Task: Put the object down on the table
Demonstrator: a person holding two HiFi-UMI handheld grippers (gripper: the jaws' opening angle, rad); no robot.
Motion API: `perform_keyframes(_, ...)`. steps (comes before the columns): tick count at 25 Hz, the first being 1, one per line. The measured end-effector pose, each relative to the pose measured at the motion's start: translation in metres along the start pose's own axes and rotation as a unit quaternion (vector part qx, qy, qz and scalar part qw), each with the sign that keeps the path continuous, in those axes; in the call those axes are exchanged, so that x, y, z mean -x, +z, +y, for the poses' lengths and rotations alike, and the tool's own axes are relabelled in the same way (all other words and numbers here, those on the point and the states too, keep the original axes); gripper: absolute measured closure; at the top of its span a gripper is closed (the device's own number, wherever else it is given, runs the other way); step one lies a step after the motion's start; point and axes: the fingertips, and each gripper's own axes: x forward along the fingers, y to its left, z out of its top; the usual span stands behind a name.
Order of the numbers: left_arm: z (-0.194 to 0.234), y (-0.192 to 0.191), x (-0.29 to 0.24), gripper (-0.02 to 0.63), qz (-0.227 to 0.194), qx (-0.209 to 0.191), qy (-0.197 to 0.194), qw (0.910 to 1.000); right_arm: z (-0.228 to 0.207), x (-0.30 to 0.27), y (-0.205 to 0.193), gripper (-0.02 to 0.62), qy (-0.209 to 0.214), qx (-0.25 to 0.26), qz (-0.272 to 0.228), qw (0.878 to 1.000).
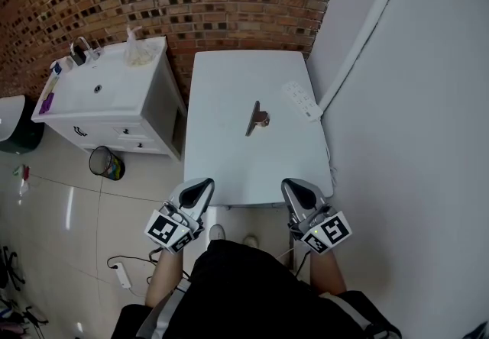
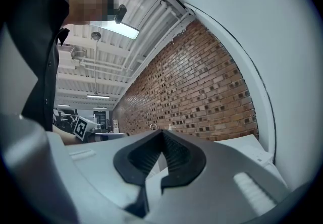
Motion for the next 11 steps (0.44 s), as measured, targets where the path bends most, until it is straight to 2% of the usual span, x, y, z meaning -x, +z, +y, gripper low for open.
perform_keyframes(11,0.017,0.001,0.002,0.606,0.001,0.001,0.004,1.0,-0.002,-0.012,-0.003,0.589,-0.002,-0.003,0.007,1.0)
